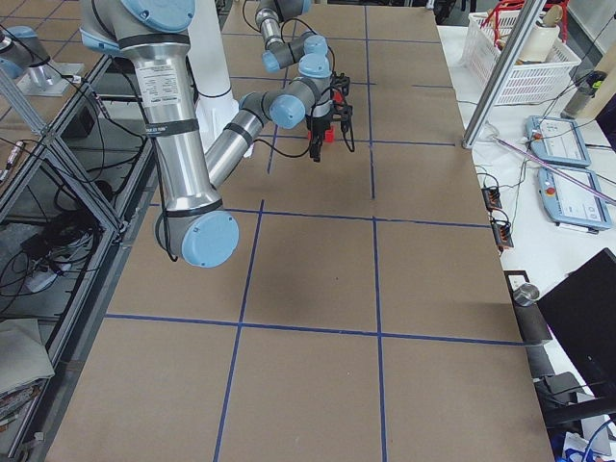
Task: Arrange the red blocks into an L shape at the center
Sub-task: 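Open the left gripper and lift it back toward the remaining red cube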
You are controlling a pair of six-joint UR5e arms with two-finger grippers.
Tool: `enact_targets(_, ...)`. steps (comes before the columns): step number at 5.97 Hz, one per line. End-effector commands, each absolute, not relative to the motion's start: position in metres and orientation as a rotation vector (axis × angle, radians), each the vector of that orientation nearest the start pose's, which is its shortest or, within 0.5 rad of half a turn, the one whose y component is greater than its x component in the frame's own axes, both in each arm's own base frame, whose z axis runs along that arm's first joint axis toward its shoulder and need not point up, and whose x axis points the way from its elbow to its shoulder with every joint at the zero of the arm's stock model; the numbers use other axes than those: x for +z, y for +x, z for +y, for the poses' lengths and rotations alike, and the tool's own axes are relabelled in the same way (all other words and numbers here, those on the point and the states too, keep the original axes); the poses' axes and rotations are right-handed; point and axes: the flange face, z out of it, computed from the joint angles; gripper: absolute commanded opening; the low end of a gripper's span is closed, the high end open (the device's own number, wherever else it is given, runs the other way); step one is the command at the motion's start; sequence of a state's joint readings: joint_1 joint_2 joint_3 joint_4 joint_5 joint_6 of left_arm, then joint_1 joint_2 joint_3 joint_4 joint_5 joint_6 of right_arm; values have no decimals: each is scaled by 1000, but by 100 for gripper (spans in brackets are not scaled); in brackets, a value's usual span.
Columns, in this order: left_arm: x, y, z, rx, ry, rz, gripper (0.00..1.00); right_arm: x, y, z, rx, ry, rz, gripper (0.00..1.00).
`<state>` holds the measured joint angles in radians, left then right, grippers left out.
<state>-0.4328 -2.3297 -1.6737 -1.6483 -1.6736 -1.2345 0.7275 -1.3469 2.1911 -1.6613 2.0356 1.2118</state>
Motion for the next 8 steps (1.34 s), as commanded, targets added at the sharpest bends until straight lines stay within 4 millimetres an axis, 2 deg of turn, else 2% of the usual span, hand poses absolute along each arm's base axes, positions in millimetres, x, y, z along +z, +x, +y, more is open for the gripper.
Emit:
enact_targets(1, 187, 506, -397, -69, 287, 912, 100, 279, -305, -391, 171, 6, -864, 100)
enact_targets(2, 215, 482, -410, -61, 306, 877, 100, 279, -305, -391, 170, 6, -865, 100)
enact_targets(3, 226, 472, -420, 57, 374, 831, 100, 279, -305, -391, 172, 6, -865, 100)
enact_targets(4, 253, 459, -431, 54, 370, 789, 100, 277, -304, -390, 172, 8, -869, 100)
enact_targets(6, 274, 448, -451, 56, 312, 795, 100, 277, -307, -389, 175, 1, -869, 100)
enact_targets(7, 294, 452, -455, 55, 295, 791, 100, 277, -310, -387, 170, -2, -868, 100)
enact_targets(8, 315, 467, -463, 51, 300, 811, 100, 278, -311, -387, 168, -3, -866, 100)
